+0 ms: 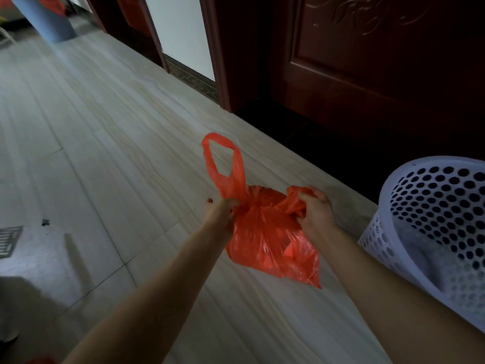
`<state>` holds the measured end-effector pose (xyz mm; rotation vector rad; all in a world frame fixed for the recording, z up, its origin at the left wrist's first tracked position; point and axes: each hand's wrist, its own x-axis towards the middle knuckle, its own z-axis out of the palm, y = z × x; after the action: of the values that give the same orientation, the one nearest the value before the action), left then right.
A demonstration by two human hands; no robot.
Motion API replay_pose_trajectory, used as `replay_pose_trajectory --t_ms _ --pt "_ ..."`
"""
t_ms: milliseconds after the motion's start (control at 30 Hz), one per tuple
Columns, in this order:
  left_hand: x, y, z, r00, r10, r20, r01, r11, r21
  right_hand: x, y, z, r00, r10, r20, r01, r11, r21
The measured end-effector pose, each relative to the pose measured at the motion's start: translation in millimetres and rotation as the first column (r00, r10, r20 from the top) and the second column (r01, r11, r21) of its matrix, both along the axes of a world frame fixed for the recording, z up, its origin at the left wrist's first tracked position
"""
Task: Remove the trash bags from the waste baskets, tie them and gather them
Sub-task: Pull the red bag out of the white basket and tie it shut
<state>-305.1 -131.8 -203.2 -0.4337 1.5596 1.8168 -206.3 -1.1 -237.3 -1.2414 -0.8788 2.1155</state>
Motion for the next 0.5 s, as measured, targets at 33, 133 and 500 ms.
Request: replay_pose_trajectory --t_ms 33,133,500 --pt "2 0 -4 0.999 -0.037 -0.039 0.036 0.999 -0.020 0 0 0 1.000 0.006 -0.013 -0.006 1.000 -0.001" --pt "10 -1 -20 0.940 -0.240 -0.242 0.163 0.940 -0.299 -1 -1 -1 1.000 -0.009 -0.010 0.008 1.000 -0.013" --pt "22 25 2 0.777 -0.241 -0.582 0.271 0.962 -0.037 5 -4 -21 0.872 0.079 0.483 -0.269 0.902 0.338"
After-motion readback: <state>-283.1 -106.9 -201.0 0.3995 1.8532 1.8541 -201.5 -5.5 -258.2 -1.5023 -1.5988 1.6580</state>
